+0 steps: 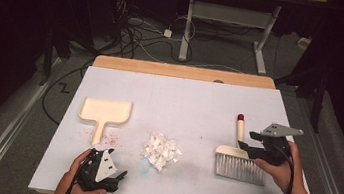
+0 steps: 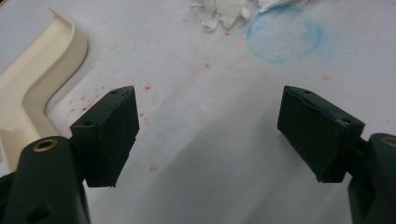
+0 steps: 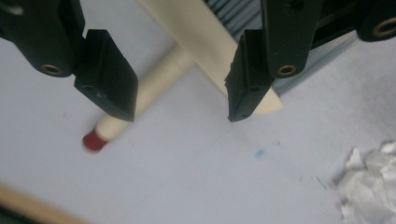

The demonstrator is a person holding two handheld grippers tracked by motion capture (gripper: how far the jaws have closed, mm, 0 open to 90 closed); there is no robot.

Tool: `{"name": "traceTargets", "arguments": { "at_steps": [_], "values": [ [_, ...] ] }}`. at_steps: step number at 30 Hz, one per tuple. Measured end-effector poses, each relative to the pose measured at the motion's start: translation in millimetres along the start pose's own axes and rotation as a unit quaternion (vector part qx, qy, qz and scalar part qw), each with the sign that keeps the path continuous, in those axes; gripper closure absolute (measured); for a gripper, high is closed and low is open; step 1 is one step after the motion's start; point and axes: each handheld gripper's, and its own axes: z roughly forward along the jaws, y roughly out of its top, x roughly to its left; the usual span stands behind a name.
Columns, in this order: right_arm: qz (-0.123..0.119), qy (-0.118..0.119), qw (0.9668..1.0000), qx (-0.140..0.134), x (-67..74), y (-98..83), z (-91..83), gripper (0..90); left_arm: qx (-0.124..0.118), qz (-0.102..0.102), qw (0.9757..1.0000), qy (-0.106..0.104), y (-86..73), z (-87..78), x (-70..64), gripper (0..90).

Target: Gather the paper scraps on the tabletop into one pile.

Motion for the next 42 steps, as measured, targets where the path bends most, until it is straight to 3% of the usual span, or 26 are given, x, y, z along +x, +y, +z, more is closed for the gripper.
{"name": "traceTargets", "arguments": {
  "at_steps": [5,13,19,21,23,28,34,42],
  "values": [
    [-0.026,-0.018,0.9968,-0.073,14.1,1.6,-16.4,37.1,-0.003,-0.002,1.0,0.0,-0.1,-0.8,0.8,20.1],
    [-0.015,-0.067,0.9867,-0.147,28.8,-2.7,-34.9,24.8,-0.009,-0.006,0.9999,0.0,0.3,-2.0,1.5,20.0],
    [-0.01,-0.086,0.9834,-0.159,40.3,-20.2,-40.8,22.3,-0.015,-0.015,0.9998,0.002,0.3,-3.1,3.5,20.0],
    [-0.012,-0.08,0.9839,-0.159,44.7,-29.7,-41.1,21.7,-0.017,-0.02,0.9997,0.003,-0.2,-3.2,4.5,20.0],
    [-0.013,-0.089,0.9841,-0.153,50.4,-40.6,-40.1,20.5,-0.017,-0.023,0.9996,0.004,-0.6,-3.1,5.4,20.0],
    [-0.03,-0.082,0.9879,-0.128,60.3,-61.8,-36.9,19.1,-0.013,-0.023,0.9996,0.007,-1.5,-4.0,3.1,20.0],
    [-0.028,-0.087,0.9849,-0.147,59.0,-58.8,-41.7,17.1,-0.022,-0.023,0.9994,0.013,-3.6,-10.9,0.5,18.4],
    [-0.025,-0.097,0.9839,-0.148,56.7,-56.9,-41.3,17.1,-0.022,-0.023,0.9994,0.013,-4.8,-10.2,2.6,18.4]
  ]
}}
